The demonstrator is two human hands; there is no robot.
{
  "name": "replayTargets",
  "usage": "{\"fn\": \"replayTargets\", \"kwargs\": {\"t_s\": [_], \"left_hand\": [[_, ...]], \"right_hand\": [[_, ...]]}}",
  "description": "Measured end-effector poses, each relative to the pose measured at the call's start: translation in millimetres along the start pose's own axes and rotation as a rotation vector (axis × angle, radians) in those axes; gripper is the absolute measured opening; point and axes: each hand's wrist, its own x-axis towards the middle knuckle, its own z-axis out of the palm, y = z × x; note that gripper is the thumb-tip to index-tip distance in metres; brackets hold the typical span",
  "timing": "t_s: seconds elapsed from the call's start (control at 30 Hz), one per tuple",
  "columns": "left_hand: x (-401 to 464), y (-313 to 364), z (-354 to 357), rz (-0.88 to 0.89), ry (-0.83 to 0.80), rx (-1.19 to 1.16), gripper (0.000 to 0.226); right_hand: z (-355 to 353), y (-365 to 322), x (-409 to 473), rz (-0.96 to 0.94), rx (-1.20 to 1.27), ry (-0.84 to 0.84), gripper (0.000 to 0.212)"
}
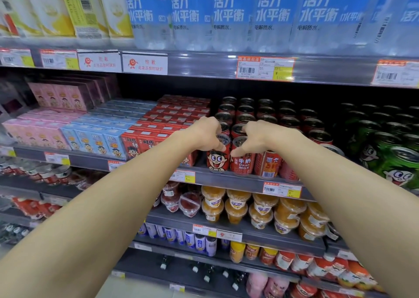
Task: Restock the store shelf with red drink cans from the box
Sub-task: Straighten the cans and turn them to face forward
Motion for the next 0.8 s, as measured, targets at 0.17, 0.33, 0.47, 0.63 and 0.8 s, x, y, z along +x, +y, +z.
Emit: {"fn": "replayTargets", "kwargs": {"t_s": [0.17,0.33,0.47,0.63,0.8], "left_hand": [[1,2,-2,-0.003,-0.008,0.017,0.072],[2,3,-3,-0.005,-0.017,0.031,0.074],[2,2,-3,-0.008,-0.022,0.006,0.074],[1,2,-2,-0.011,-0.019,-0.006,0.073],[2,2,-2,-0.012,-0.010,-0.009,0.072]], "right_hand": [[11,-1,2,0.029,0.024,0.176,0.058],[8,-4,-1,0.017,0.038,0.170,0.051],[5,-4,0,-0.013,0.024,0.131,0.071],[2,-2,1,-0.029,0.022,0.083,0.069],[9,-2,1,0.035,0.010,0.177,0.055]]}}
